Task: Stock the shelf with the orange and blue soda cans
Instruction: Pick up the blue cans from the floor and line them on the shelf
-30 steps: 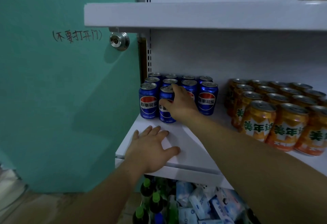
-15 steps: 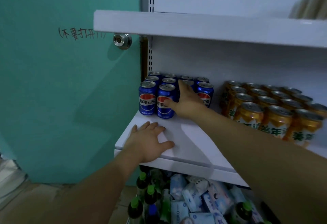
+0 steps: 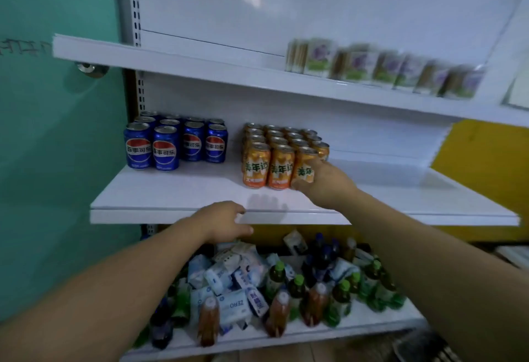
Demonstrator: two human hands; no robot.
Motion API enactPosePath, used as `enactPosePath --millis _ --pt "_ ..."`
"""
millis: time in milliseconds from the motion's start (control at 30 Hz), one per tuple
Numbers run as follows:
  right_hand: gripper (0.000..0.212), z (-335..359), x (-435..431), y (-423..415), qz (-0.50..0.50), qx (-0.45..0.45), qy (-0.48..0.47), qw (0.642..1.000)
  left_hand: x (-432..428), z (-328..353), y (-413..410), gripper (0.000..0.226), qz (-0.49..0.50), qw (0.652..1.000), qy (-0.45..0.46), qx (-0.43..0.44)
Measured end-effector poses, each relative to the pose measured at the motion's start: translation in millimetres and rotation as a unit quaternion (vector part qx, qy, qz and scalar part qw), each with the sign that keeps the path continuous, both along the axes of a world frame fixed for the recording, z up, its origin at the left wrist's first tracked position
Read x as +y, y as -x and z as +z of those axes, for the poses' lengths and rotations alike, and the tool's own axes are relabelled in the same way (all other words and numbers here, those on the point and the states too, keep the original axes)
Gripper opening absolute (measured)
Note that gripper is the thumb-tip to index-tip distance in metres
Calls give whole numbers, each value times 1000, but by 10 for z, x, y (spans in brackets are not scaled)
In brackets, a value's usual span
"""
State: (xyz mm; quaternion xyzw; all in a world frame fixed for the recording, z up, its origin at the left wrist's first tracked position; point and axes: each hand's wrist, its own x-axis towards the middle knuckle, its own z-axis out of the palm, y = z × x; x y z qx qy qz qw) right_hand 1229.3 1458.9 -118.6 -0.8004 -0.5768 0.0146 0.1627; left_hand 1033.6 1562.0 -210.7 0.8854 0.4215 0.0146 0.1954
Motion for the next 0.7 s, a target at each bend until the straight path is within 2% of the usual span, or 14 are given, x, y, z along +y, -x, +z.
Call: enactPosePath --millis 167,233,400,567,700 --pt "73 -264 -889 -474 -99 18 68 993 -900 -81 -715 61 -155 988 10 5" --pt "73 -392 -1200 -646 -129 37 75 988 -1207 -183 -958 64 -199 980 12 25" --pt "72 -822 -1838 -939 -177 67 105 976 -1729 -651 -1434 64 -259 964 16 61" --pt "66 -1524 -2269 -1213 -215 118 160 956 -2030 -1277 -1735 70 -301 945 72 108" --pt "67 -2240 -2452 -1398 -228 157 216 936 -2142 -1891 -1845 56 -304 937 113 131"
